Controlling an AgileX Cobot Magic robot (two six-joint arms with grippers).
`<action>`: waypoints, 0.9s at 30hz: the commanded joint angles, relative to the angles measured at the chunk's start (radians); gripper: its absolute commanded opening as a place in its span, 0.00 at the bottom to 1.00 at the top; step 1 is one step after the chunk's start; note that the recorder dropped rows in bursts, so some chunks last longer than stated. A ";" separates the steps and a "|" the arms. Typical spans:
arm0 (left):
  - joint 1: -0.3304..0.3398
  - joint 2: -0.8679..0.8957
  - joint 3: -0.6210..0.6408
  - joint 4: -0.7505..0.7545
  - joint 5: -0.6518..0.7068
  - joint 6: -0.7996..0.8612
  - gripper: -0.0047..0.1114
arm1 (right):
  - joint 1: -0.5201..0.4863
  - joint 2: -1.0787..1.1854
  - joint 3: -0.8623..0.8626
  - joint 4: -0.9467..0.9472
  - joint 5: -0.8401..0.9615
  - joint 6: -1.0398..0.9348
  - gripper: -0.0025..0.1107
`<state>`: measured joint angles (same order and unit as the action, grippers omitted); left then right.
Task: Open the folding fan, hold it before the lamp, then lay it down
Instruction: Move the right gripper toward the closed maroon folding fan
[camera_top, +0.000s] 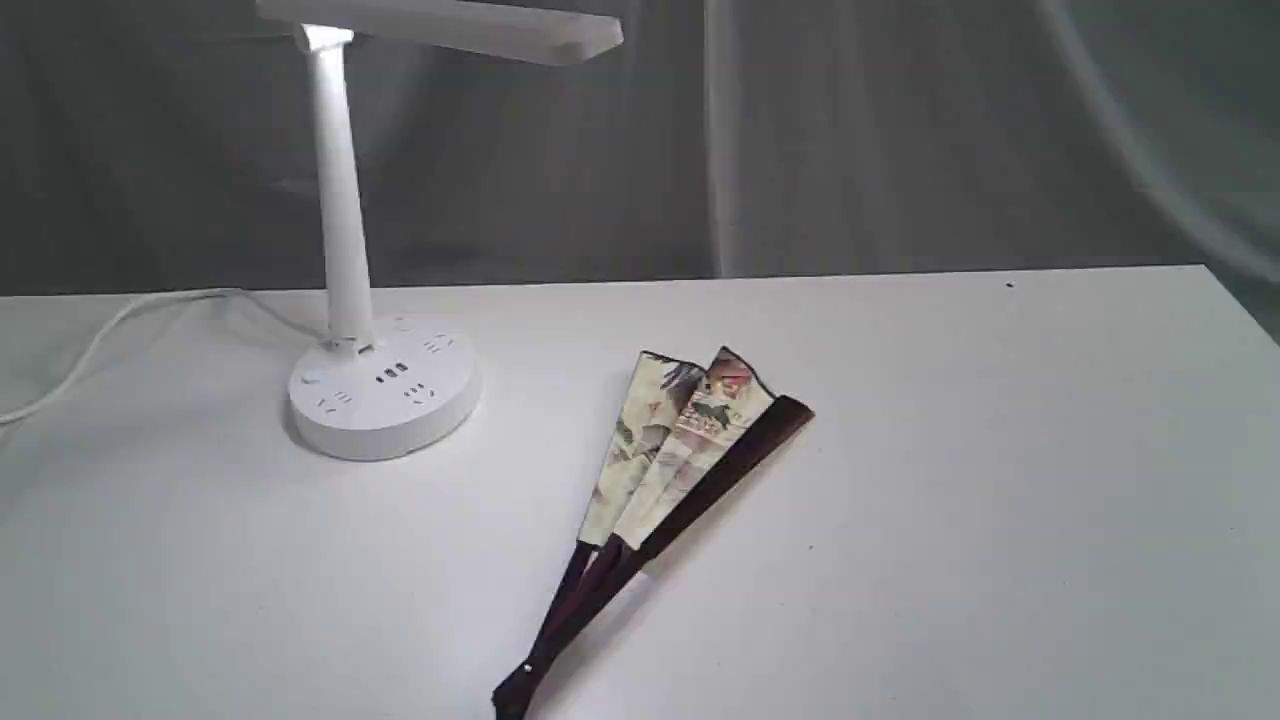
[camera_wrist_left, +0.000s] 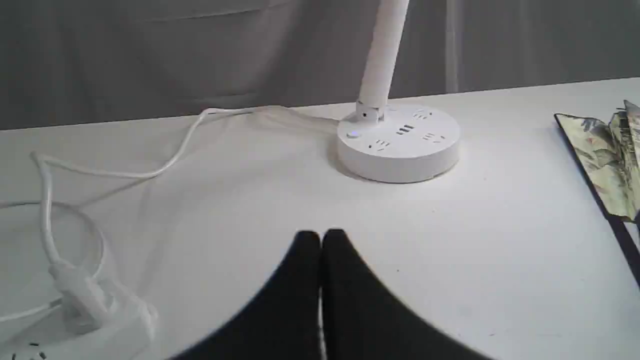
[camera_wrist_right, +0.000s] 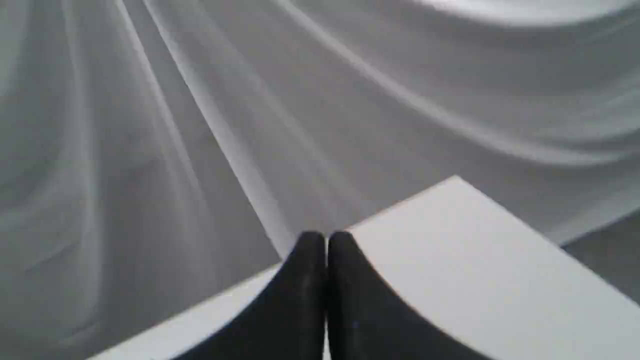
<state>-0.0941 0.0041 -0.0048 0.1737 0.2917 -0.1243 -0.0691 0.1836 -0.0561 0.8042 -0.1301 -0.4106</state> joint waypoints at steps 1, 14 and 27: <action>-0.004 -0.004 0.005 0.000 -0.003 0.001 0.04 | 0.000 -0.004 -0.106 -0.090 -0.026 -0.002 0.02; -0.004 -0.004 0.005 0.000 -0.003 -0.001 0.04 | 0.000 0.489 -0.441 -0.349 0.277 -0.011 0.02; -0.004 -0.004 0.005 0.000 -0.003 0.001 0.04 | 0.000 1.269 -0.792 0.307 0.819 -0.363 0.02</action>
<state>-0.0941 0.0041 -0.0048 0.1737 0.2917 -0.1243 -0.0691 1.3852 -0.8130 0.9736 0.6472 -0.6719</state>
